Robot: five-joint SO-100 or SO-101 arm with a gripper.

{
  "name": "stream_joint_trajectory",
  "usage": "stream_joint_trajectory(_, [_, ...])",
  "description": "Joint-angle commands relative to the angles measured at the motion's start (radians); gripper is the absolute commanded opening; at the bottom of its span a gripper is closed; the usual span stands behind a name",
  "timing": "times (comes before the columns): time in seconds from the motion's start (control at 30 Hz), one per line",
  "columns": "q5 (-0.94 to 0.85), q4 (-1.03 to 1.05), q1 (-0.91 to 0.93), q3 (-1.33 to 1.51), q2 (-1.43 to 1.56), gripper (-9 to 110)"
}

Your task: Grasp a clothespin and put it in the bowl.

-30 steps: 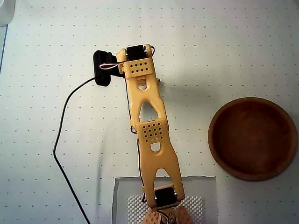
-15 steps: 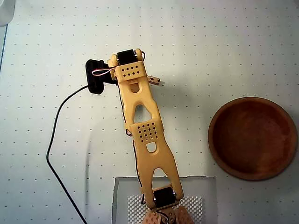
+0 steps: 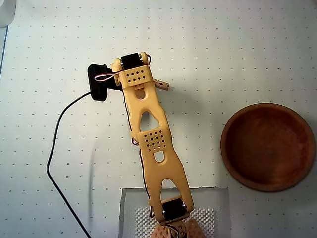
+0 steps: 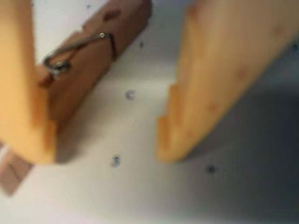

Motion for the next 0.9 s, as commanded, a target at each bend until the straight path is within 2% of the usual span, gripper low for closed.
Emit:
stream_joint_trajectory(0.0, [-0.035, 0.031, 0.006, -0.063, 0.233, 22])
stream_joint_trajectory(0.47, [-0.044, 0.041, 0.021, -0.069, 0.331, 22])
stream_joint_trajectory(0.63, [-0.029, 0.040, 0.031, -0.066, 0.230, 23])
stream_joint_trajectory(0.87, [0.158, 0.040, 0.067, -0.067, 0.160, 23])
